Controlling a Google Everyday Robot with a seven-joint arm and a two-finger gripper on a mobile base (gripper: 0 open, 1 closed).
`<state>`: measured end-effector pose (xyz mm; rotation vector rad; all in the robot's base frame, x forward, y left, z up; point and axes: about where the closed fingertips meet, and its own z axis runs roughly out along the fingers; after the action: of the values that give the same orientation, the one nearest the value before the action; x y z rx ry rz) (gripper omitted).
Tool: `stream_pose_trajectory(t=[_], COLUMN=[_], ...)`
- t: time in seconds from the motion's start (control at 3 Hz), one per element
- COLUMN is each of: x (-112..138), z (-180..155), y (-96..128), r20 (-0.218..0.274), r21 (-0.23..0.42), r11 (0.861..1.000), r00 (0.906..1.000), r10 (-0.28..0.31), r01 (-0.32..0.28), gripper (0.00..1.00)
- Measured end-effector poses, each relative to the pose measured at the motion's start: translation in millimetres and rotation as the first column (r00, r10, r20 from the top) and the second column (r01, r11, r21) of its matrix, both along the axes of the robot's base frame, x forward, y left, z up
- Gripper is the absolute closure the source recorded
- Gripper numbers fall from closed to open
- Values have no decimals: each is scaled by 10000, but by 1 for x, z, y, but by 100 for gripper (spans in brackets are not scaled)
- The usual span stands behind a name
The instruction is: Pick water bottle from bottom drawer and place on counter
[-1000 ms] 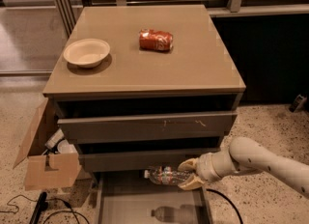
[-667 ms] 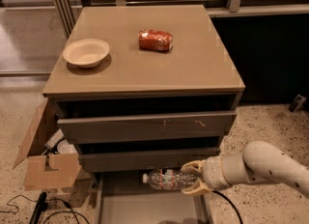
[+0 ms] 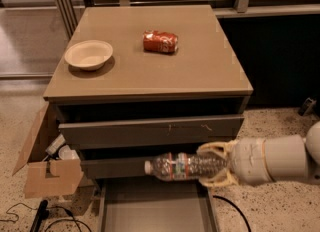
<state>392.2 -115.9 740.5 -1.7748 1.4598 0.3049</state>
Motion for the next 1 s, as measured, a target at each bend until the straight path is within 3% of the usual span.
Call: stream_pose_trajectory(t=[0.33,0.67,1.0], x=[18,18,38], z=[104,104,113], y=[-1,-1,3], r20=[1237,1238,1426], r21=[32,29,-72], r11=[10000,10000,10000], r00=[9923,9923,9898], r10=[-76,-68,1], r01=[72,65,9], gripper=[100,100,100])
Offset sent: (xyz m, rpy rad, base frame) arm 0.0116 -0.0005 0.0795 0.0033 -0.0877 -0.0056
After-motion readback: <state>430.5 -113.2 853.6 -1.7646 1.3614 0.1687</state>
